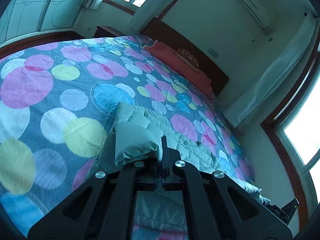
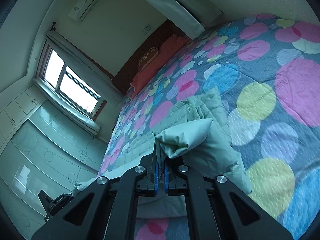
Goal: Fold large clothes
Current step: 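Grasp the hem with both grippers and lift it toward the collar, then lay the hem onto the jacket body and open both grippers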
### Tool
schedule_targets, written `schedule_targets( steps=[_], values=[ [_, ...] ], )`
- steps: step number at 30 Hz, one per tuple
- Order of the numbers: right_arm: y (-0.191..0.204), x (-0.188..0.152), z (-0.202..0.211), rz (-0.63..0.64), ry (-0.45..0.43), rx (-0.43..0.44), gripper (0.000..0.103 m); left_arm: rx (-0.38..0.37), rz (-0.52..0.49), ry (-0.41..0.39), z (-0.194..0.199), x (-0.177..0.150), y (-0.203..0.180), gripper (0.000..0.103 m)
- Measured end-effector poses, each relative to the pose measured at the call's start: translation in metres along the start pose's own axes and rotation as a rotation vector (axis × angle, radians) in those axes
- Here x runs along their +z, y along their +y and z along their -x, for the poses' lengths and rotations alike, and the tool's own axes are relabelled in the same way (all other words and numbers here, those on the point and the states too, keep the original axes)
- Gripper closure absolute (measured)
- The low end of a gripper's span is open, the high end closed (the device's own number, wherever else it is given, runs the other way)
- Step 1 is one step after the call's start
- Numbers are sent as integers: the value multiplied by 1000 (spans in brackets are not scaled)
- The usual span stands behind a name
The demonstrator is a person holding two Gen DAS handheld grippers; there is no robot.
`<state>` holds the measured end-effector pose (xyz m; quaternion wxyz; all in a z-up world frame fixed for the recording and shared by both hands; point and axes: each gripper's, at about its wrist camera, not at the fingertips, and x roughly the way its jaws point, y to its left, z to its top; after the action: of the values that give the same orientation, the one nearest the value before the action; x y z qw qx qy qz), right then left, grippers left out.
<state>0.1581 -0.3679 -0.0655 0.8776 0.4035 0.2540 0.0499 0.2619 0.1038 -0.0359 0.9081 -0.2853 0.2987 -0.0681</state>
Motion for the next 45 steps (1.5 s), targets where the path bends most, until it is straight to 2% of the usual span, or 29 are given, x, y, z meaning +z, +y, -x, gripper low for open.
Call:
schedule_targets(
  steps=[6,14,19,27,30,31,32,33,34,35,40,45],
  values=[
    [-1,42,-87,38,43,-57,99,60,-18,37,-94,31,-1,101],
    [-17,77,-188,66,110,-138,99,155,-135,53,-184,48,-8,101],
    [-31,83,-222,62,142,-177,99,199,-179,79,-218,44,-5,101],
    [-45,78,-248,60,177,-219,98,223,-181,141,-242,42,1,100],
    [-40,81,-247,73,177,-225,94,212,-204,160,-242,47,-4,91],
    [-39,82,-245,74,178,-223,90,200,-208,165,-240,49,-6,79],
    [-37,84,-242,73,171,-214,77,185,-211,161,-236,53,-8,68],
    [-35,86,-238,75,157,-209,60,183,-213,148,-231,56,-10,39],
    [-32,88,-232,81,134,-208,53,195,-217,125,-224,60,-13,25],
    [-29,91,-226,89,108,-208,46,208,-225,97,-215,63,-16,24],
    [-19,93,-198,116,105,-192,45,172,-225,109,-177,63,-7,23],
    [-34,73,-154,118,117,-242,45,171,-124,184,-137,33,42,21]
  ],
)
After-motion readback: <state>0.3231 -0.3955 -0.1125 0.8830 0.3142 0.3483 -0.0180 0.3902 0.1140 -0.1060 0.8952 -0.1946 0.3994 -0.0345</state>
